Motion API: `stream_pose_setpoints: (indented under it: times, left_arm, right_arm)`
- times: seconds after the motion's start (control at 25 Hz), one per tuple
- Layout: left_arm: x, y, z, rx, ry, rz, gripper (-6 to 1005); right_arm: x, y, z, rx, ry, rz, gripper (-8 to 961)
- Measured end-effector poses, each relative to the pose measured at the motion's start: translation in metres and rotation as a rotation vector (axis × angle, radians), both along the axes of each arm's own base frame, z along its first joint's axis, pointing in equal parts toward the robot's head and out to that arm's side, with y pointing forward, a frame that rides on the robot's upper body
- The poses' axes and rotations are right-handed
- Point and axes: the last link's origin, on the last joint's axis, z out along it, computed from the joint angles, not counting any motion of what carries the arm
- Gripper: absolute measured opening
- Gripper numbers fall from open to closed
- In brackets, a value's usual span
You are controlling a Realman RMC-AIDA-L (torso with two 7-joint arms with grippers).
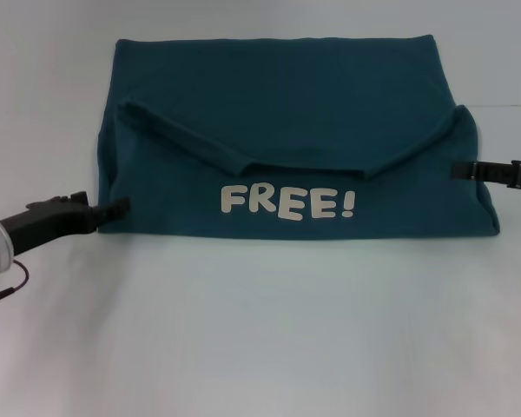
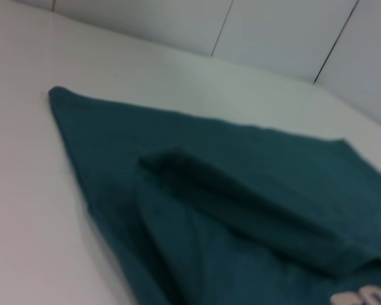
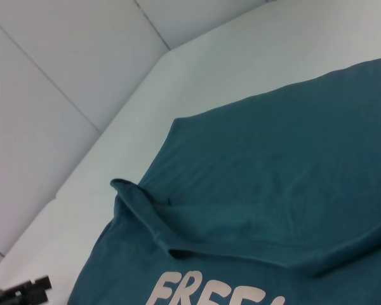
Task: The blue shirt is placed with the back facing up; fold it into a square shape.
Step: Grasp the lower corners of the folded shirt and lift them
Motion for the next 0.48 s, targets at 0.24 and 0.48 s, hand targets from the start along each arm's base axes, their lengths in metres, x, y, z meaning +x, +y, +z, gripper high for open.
stream_pose_setpoints:
  times: [0.24,0.48]
  left_arm:
    - [0.001,0.002,-0.016,-0.033,0.1,-0.025,864]
    - [0.001,0.002,-0.02,-0.045,0.118,-0.037,863]
  right_arm:
    - [0.001,-0.001,-0.001,0.005,0.021,-0.021,588]
    - [0.0,0.0,-0.002,0.006,0.025,-0.023,587]
